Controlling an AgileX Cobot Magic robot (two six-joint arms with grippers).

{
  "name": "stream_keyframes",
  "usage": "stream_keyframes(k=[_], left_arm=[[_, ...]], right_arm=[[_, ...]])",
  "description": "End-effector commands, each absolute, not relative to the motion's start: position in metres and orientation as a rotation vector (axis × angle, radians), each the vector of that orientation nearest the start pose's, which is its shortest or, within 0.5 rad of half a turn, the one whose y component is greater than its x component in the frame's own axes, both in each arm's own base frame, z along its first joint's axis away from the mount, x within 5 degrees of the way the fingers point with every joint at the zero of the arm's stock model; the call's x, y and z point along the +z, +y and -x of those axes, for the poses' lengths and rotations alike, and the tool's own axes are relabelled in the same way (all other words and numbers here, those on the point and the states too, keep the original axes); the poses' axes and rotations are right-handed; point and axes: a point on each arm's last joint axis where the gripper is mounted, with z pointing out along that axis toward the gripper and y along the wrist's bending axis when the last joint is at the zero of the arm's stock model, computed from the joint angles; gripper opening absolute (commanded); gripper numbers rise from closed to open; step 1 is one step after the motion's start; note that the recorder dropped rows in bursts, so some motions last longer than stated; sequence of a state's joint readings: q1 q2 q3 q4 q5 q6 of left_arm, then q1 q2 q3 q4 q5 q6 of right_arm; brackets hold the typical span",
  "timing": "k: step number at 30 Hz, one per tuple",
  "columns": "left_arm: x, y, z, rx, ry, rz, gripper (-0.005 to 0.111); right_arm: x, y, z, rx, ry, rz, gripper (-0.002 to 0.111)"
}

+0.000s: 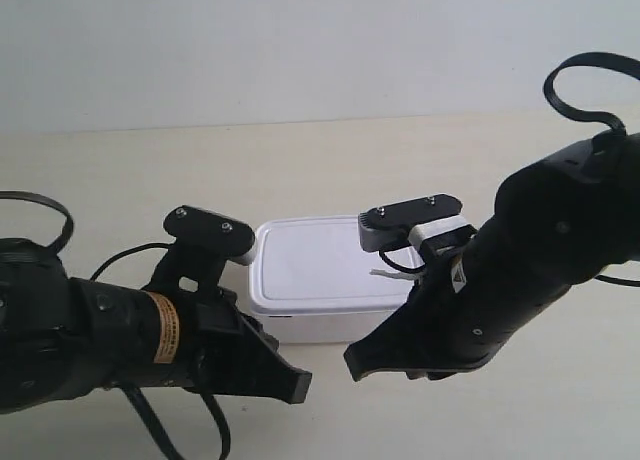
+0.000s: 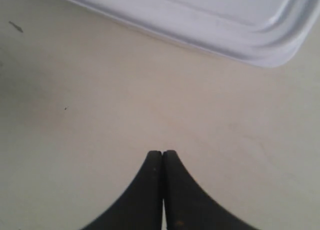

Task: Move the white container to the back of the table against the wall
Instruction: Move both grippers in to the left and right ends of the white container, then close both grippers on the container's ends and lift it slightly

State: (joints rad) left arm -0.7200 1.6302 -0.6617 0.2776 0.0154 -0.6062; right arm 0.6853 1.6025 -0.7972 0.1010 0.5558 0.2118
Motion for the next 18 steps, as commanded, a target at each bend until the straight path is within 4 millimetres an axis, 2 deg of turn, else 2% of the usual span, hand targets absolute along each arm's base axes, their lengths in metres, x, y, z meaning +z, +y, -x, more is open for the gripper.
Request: stream_keyframes(k=[1,7,13,18], left_arm=[[0.151,-0.198,-0.227,-0.462,2.457,-0.466,0.0],[0.145,-0.205,-0.235,-0.459,2.467,-0.465,0.0],[0.137,-0.211,-0.24,-0.493,2.449,-0.459,0.0],[0.13,-0.211,-0.253,-0.47,2.492,-0.392,0.0]], right_arm=[[0.164,0.18,-0.22,0.24,2.782,0.528,0.0],[0.154,0.169,-0.232,0.193,2.804,0.42,0.0],[0.152,0.166,-0.239,0.202,2.778,0.412,0.0],[0.145,0.168,-0.241,0.202,2.772,0.432,0.0]])
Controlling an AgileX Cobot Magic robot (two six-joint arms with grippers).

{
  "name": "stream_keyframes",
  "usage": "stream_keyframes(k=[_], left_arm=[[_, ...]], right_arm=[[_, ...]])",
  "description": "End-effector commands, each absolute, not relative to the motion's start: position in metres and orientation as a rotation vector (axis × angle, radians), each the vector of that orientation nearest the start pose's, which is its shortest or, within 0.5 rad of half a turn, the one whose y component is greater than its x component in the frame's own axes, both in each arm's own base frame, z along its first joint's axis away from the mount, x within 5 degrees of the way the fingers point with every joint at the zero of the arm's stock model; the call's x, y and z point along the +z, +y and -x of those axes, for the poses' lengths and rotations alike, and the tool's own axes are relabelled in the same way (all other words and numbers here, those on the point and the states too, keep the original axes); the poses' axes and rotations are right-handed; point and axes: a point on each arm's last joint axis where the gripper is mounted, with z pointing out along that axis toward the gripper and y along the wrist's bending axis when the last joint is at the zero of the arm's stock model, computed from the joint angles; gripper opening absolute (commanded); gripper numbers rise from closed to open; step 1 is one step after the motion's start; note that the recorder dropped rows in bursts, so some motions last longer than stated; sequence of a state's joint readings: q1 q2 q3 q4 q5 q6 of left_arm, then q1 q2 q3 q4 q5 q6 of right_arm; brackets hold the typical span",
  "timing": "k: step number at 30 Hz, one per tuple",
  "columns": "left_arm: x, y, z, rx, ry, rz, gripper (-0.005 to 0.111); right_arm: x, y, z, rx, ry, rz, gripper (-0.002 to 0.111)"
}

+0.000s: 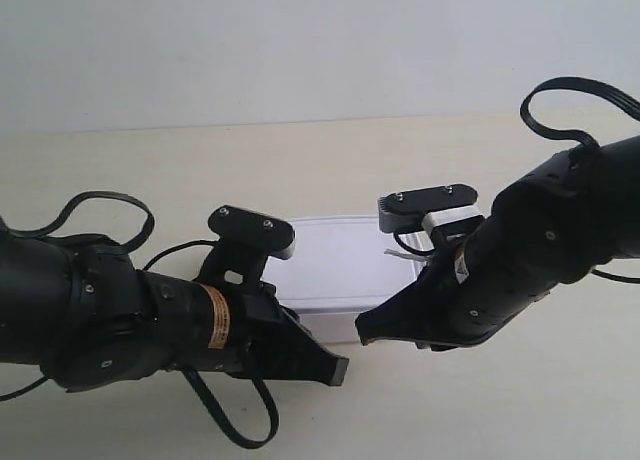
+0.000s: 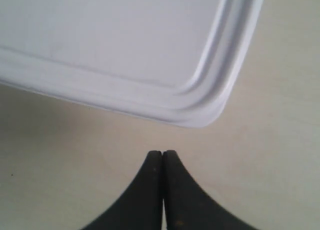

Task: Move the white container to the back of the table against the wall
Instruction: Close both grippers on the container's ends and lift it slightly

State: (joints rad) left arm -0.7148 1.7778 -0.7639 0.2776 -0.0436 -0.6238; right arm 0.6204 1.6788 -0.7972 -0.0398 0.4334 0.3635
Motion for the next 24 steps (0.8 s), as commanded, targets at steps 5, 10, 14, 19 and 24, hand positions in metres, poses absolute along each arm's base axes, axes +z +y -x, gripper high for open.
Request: stream_keyframes(k=[5,10,14,19,24], left_arm=[[0.129,-0.209,-0.272,-0.438,2.507,-0.333,0.0],[0.121,-0.209,-0.283,-0.404,2.526,-0.335,0.0],[0.118,-0.211,-0.294,-0.403,2.516,-0.324,0.0],[0.114,-0.211,-0.308,-0.386,2.506,-0.324,0.0],[0.116,-0.21,-0.328,-0.368,2.474,-0.331,0.0]], right_arm=[[0.135,0.174,-0.249,0.201,2.772,0.439,0.0],[0.135,0.184,-0.264,0.22,2.729,0.444,0.0],[0.137,0.185,-0.28,0.215,2.711,0.425,0.0],[0.137,0.174,-0.298,0.198,2.699,0.384,0.0],[0.139,0.169,-0.32,0.195,2.658,0.384,0.0]])
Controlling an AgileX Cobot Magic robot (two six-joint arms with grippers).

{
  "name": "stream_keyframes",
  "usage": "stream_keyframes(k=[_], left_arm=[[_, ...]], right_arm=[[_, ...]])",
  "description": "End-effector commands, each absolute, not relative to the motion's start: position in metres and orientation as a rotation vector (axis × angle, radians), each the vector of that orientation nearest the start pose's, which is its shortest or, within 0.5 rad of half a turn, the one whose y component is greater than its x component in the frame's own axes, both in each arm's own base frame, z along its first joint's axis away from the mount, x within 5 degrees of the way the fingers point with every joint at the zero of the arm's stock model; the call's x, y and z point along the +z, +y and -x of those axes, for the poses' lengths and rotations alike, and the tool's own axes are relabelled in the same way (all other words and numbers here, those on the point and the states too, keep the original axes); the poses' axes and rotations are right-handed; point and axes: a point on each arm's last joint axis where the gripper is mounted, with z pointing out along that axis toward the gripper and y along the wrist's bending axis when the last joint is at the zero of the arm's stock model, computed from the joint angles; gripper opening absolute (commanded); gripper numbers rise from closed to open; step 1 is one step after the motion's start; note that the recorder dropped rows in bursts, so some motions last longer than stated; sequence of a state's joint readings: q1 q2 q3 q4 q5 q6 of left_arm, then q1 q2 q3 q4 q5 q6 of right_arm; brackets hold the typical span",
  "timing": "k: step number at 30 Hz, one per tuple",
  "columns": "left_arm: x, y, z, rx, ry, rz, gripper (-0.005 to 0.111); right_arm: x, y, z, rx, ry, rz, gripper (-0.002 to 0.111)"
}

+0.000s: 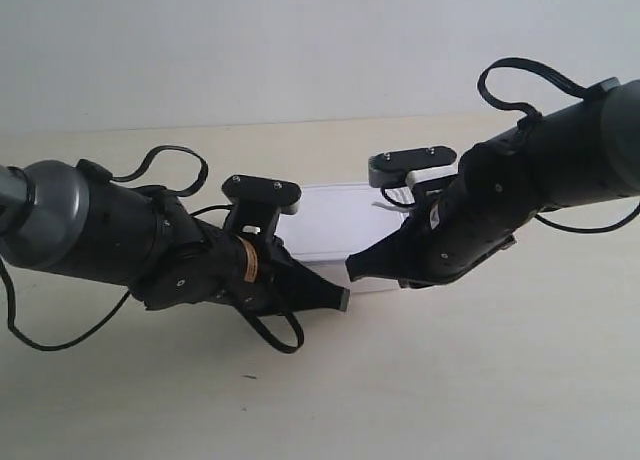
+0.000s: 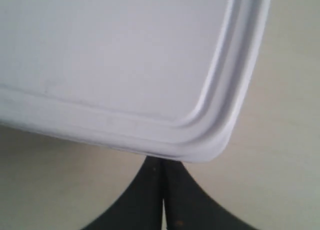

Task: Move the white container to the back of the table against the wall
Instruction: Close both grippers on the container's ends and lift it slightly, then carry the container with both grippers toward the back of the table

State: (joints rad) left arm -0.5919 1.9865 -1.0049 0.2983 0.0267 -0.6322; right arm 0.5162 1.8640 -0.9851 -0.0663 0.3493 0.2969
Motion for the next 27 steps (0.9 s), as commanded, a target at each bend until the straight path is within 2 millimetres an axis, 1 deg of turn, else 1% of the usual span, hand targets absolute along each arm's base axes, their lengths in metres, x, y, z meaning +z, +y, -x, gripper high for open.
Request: stream_keyframes(k=[1,3,6,9,13,18,22,27], left_arm=[[0.115,-0.209,-0.33,-0.364,2.474,-0.327,0.0],[0.116,-0.209,-0.337,-0.351,2.476,-0.316,0.0],[0.107,-0.211,-0.348,-0.305,2.493,-0.351,0.0],[0.105,-0.209,-0.362,-0.293,2.481,-0.335,0.0],[0.103,-0.2,-0.381,-0.24,2.479,-0.345,0.0],[0.104,-0.191,-0.401,-0.224,2.449,-0.314,0.0],[0.1,-0.184,-0.417,-0.18,2.436,-0.331,0.0],[0.095,-0.186,-0.438,-0.138,2.425,-0.338,0.0]], right_arm=[[0.139,0.17,-0.323,0.194,2.655,0.386,0.0],[0.138,0.176,-0.334,0.2,2.639,0.384,0.0],[0.14,0.185,-0.352,0.207,2.614,0.388,0.0],[0.134,0.192,-0.367,0.2,2.617,0.394,0.0],[0.13,0.191,-0.394,0.197,2.596,0.359,0.0],[0.126,0.194,-0.412,0.193,2.579,0.368,0.0],[0.128,0.201,-0.428,0.191,2.533,0.405,0.0],[0.123,0.209,-0.446,0.188,2.524,0.413,0.0]])
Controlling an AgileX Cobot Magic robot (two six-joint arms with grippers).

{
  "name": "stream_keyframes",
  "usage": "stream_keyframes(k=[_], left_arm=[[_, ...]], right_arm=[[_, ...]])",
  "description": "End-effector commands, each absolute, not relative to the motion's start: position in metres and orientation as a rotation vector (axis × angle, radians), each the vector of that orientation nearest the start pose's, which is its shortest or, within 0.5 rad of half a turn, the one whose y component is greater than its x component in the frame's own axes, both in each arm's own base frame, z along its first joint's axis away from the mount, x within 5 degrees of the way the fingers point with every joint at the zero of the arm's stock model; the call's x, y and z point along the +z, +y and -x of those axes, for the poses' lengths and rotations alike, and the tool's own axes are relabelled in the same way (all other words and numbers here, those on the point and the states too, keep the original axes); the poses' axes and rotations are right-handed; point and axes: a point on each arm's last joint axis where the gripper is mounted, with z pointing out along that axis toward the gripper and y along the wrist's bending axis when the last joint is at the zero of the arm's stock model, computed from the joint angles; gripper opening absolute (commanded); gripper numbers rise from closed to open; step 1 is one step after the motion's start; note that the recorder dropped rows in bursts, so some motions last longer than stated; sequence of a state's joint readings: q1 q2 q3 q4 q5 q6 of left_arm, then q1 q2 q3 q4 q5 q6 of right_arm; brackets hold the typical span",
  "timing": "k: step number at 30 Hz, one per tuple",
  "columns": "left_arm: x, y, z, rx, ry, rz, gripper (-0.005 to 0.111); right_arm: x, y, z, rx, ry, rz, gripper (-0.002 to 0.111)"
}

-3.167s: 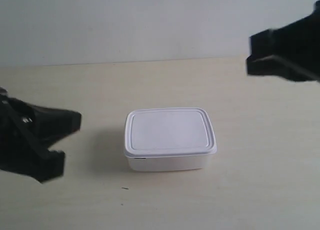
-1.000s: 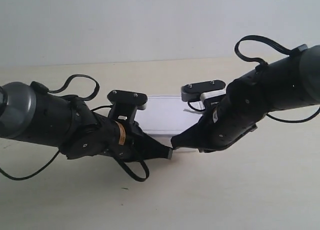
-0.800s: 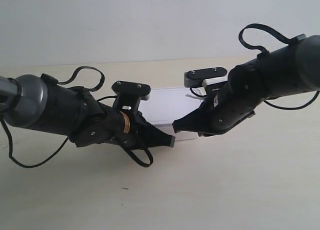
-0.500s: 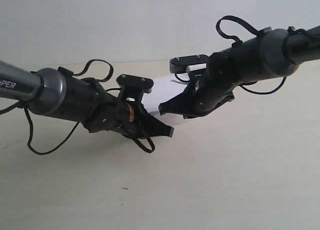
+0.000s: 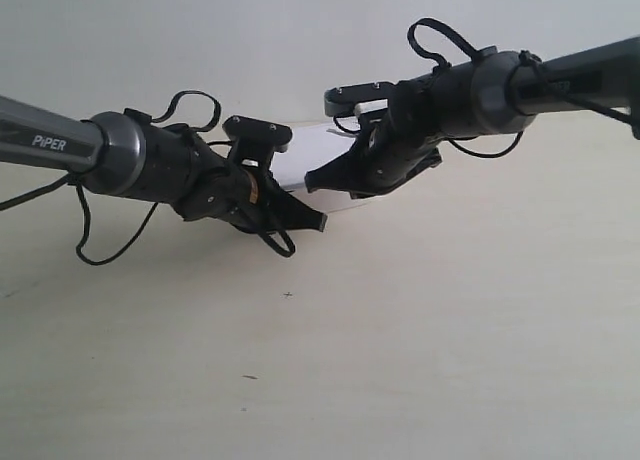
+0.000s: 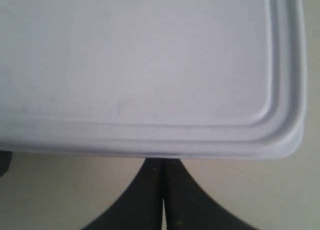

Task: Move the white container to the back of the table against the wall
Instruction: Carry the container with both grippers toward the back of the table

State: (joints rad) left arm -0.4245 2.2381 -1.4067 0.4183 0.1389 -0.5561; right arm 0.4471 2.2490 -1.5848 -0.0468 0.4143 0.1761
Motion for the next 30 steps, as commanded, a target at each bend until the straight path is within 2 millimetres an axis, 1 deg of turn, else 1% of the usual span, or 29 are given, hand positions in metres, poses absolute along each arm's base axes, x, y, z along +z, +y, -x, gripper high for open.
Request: stream_keyframes(k=[1,4,8,10,15,19,24,27,30], left_arm=[[0.094,-0.187,-0.441,-0.123,2.428,-0.344,0.0],[0.088,-0.188,-0.453,-0.07,2.435,-0.364,0.0],[0.087,-0.188,-0.465,-0.04,2.415,-0.378,0.0],[0.087,-0.185,-0.47,-0.031,2.412,-0.367,0.0],[0.086,-0.177,-0.482,-0.013,2.401,-0.341,0.0],[0.093,-0.174,-0.489,-0.001,2.364,-0.355,0.0],[0.103,-0.176,-0.495,0.013,2.319,-0.378,0.0],[0.108,-0.176,-0.499,0.044,2.301,-0.401,0.0],[0.108,-0.176,-0.503,0.064,2.303,-0.396,0.0]], right_arm=[[0.121,0.21,-0.448,0.19,2.519,0.412,0.0],[0.118,0.213,-0.456,0.194,2.505,0.409,0.0],[0.112,0.213,-0.464,0.192,2.502,0.401,0.0],[0.109,0.21,-0.468,0.189,2.499,0.393,0.0],[0.107,0.202,-0.478,0.19,2.463,0.366,0.0],[0.105,0.199,-0.485,0.188,2.447,0.367,0.0],[0.101,0.204,-0.492,0.212,2.423,0.388,0.0],[0.105,0.206,-0.496,0.22,2.397,0.381,0.0],[0.108,0.207,-0.499,0.224,2.381,0.379,0.0]])
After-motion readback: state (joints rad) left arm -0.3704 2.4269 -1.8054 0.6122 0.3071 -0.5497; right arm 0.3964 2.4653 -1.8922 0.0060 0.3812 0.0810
